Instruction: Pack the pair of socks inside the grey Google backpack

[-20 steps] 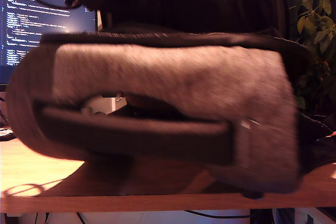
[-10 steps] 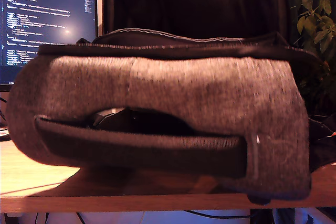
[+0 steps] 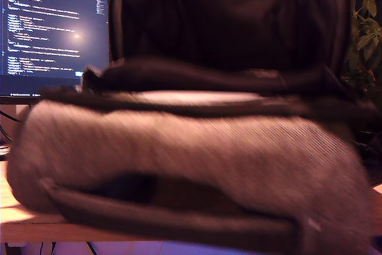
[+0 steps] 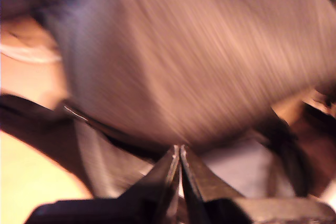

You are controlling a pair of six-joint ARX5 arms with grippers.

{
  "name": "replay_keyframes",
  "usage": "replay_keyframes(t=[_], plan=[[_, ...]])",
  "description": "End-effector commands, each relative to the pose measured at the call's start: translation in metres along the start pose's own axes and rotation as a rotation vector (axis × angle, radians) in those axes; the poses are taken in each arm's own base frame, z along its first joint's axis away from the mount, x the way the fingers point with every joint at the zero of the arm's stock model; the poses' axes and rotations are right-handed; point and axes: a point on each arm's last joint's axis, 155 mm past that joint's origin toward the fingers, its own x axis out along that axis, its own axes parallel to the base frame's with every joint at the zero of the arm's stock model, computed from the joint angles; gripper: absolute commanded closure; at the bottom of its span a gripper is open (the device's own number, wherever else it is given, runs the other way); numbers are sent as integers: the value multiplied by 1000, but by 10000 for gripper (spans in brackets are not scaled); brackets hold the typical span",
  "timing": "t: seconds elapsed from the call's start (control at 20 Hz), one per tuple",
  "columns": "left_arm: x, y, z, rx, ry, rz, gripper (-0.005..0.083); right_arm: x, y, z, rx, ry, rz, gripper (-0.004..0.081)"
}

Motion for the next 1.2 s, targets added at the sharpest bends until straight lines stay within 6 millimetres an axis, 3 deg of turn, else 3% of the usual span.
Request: replay_keyframes(t=[0.0,0.2,0.35,0.4,0.55,0.6,0.8,1.05,1.1,1.15], plan=[[1,4,3,26,-18,17,793,12,7,1,33,16,52,782],[2,3,8,29,-38,17,793,41,61,-12,38,116,293,782],[3,2,11,29,-46,15,793,64,71,-26,43,205,332,768],[3,2,11,29,-46,15,793,66,74,-27,44,211,347,703],[3,2,11,29,-46,14,793,65,76,-33,68,233,362,288],[3,2,11,29,-47,15,793,63,78,-36,67,248,372,254],[3,2,11,63,-47,15,793,49,97,-40,107,273,481,259],[8,0,9,71,-34,6,793,37,105,-47,133,319,533,260],[10,0,8,83,-29,7,793,36,102,-48,141,320,521,286],[13,0,8,92,-26,8,793,36,100,-45,148,303,513,370]])
